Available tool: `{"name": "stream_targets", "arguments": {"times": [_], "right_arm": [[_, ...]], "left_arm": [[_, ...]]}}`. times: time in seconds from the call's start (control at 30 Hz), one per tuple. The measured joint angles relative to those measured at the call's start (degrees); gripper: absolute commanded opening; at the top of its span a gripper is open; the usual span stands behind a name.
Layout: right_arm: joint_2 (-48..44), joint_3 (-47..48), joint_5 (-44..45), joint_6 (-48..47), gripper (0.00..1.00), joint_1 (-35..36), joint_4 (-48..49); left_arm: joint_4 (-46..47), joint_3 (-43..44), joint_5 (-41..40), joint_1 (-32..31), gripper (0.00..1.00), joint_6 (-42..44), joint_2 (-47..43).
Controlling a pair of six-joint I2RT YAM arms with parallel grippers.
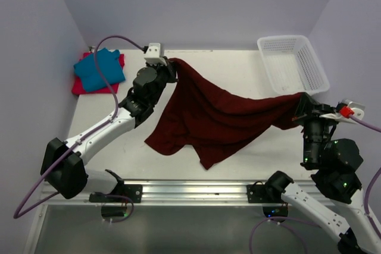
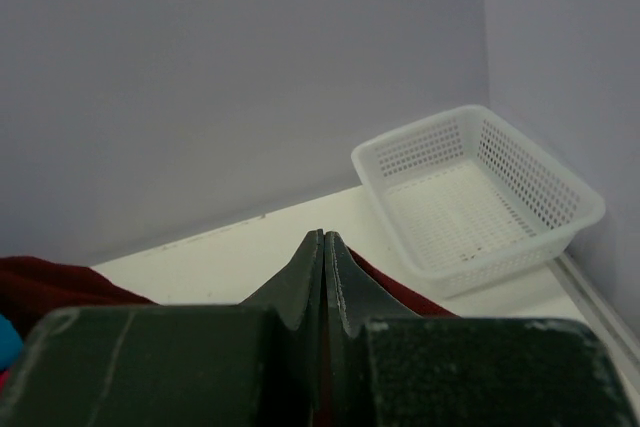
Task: Fold and stack the t-shirts
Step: Flatten out the tshirt
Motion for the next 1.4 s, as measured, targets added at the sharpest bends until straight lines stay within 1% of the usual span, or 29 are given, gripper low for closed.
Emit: {"name": "stream_targets", "arguments": {"times": [0.17, 0.37, 0.57, 0.73, 0.87, 0.97, 1.1, 1.3, 1.4], "right_arm": [[0.02, -0.96, -0.09, 0.07, 0.0, 0.0, -0.61], [0.87, -2.62, -1.77, 0.35, 0.0, 0.0, -0.81], [2.64, -2.67, -5.53, 1.07, 0.0, 0.0, -1.25], [3.78, -2.47, -10.78, 2.56, 0.0, 0.0, -3.1], [7.87, -0.55, -20.65, 4.35, 0.0, -0.04, -7.69], [13.18, 1.22, -31.19, 6.05, 0.0, -0.09, -11.06], [18.47, 1.18, -45.11, 8.2, 0.0, -0.04, -13.73], [19.12, -0.07, -59.95, 9.22, 0.0, -0.04, -17.46], [19.39, -0.07, -67.73, 9.31, 0.0, -0.04, -18.03]], "left_arm": [[0.31, -1.97, -0.81, 0.07, 0.0, -0.66, -3.34], [-0.92, -2.01, -4.48, 0.76, 0.0, -0.66, -6.19], [-5.84, -1.9, -7.23, 1.92, 0.0, -0.74, -6.08], [-7.21, -1.55, -7.37, 2.67, 0.0, -0.7, -5.66], [-7.32, 0.33, -7.28, 3.1, 0.0, -0.52, -4.33], [-7.39, 1.81, -6.97, 3.54, 0.0, 0.09, -4.02], [-7.8, 5.29, -6.16, 5.01, 0.0, 1.53, -3.41], [-8.24, 12.0, -3.65, 7.21, 0.0, 2.93, -1.49], [-8.9, 16.39, -1.79, 7.65, 0.0, 3.21, 0.98]]}}
